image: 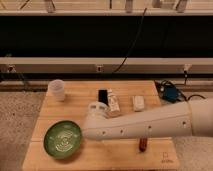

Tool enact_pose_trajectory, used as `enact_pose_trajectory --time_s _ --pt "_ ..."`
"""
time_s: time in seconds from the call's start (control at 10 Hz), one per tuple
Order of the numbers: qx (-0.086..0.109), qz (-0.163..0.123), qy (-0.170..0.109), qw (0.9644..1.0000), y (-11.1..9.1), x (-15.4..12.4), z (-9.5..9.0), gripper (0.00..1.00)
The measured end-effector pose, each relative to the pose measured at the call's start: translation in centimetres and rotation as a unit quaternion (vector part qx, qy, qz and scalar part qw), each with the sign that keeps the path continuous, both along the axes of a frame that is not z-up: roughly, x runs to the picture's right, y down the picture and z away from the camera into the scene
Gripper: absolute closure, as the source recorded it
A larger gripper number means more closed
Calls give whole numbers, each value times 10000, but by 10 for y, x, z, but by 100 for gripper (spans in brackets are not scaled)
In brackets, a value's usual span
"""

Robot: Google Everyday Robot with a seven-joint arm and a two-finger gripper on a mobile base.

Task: Drag the ceramic bowl in a circle

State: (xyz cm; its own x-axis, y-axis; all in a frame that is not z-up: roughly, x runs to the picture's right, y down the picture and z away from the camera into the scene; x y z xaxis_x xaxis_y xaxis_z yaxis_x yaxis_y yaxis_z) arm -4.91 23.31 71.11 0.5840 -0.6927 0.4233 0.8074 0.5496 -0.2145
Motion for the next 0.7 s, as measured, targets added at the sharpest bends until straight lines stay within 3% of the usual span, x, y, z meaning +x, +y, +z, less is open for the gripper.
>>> enact_pose_trajectory --time_s 0.7 --pt "-39 -188 -296 9994 10 -16 7 20"
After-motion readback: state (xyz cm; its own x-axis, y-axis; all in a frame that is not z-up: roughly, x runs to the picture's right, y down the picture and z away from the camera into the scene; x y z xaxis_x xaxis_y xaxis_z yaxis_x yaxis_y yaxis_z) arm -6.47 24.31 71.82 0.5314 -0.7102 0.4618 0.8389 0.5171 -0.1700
